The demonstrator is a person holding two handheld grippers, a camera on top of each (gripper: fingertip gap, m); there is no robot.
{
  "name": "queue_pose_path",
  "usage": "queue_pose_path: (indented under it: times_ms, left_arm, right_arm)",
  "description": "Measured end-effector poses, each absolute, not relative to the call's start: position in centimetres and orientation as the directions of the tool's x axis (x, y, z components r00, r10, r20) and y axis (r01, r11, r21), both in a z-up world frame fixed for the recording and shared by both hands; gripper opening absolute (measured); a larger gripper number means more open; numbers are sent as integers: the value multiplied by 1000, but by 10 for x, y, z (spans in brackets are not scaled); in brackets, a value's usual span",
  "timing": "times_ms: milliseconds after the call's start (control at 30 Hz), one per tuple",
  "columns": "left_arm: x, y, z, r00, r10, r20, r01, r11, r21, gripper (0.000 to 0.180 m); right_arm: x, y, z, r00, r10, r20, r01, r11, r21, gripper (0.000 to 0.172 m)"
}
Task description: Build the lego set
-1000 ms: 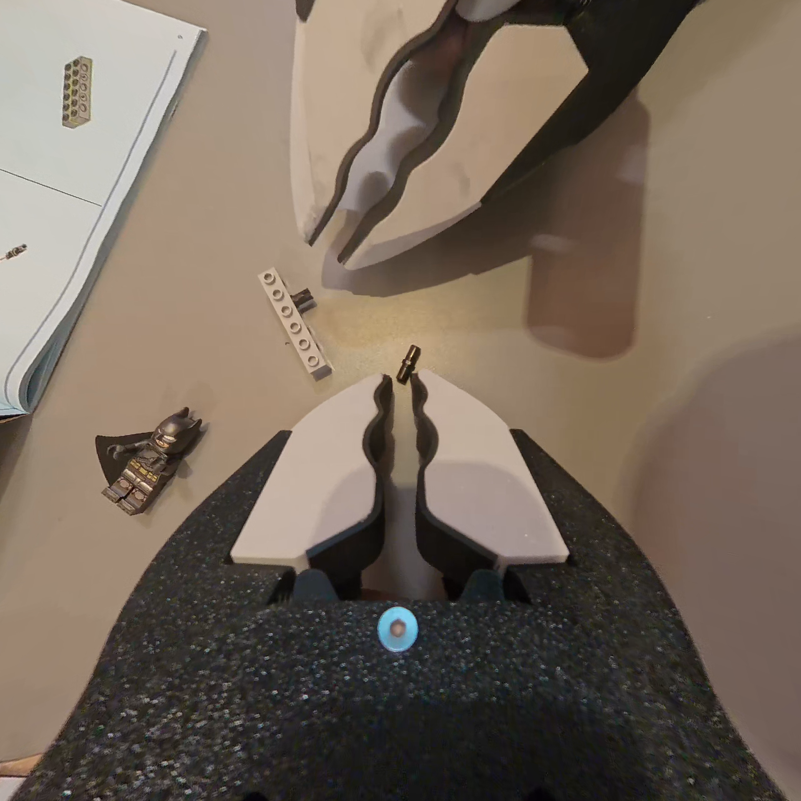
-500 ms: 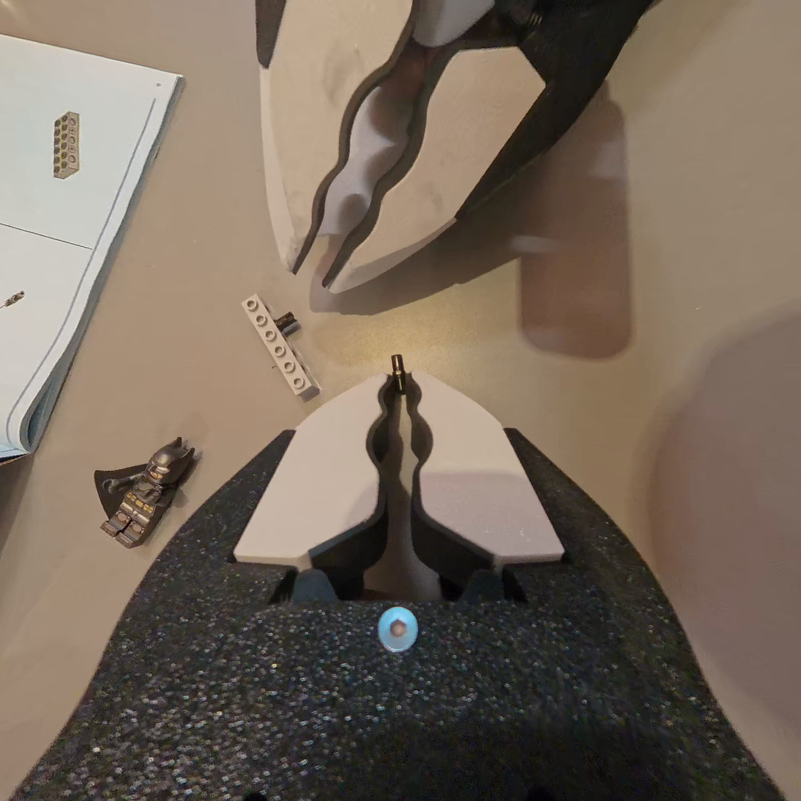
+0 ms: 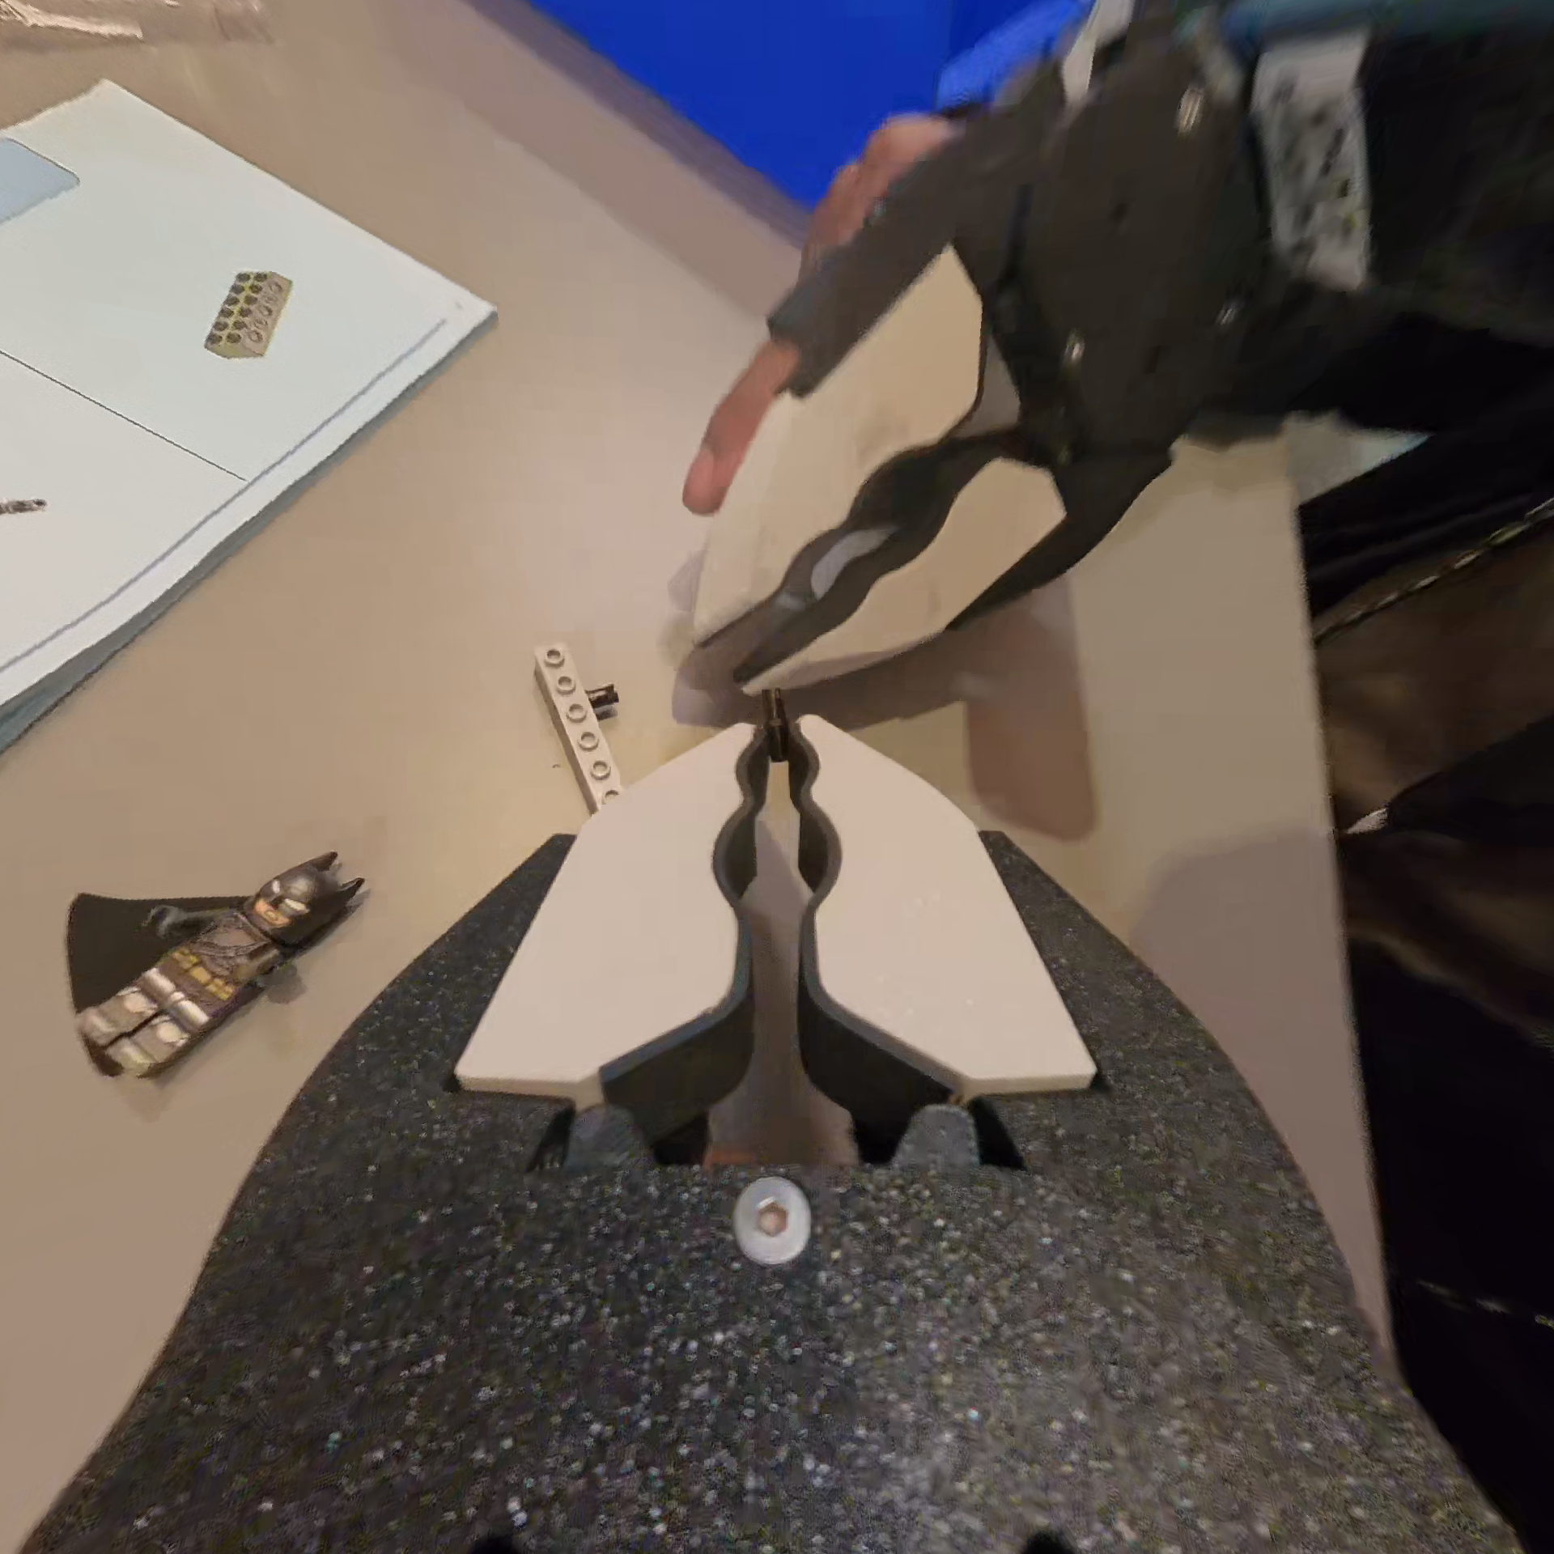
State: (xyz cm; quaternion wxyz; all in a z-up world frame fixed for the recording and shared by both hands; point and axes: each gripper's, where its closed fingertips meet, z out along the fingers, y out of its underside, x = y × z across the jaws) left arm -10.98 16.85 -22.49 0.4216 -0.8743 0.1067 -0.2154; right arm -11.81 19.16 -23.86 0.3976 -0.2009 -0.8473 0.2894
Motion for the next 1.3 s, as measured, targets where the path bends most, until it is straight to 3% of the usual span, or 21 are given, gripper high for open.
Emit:
queue_pose_path:
  times_ms: [267, 467, 867, 1300]
  left_arm:
    - [-112, 170, -200, 673, -355, 649, 365, -603, -709, 4]
    - [-113, 171, -187, 534, -379, 756, 494, -586, -642, 4]
    - [-106, 170, -201, 591, -353, 725, 419, -634, -650, 4]
    - [-95, 166, -210, 643, -379, 666, 312, -664, -679, 4]
  right_arm:
    - [-117, 191, -237, -603, 568, 560, 97, 749, -655, 14]
    - [-117, 190, -236, -600, 566, 565, 85, 748, -658, 14]
    - [-114, 187, -210, -580, 586, 567, -53, 667, -743, 16]
    - [-100, 169, -207, -620, 515, 592, -160, 656, -738, 19]
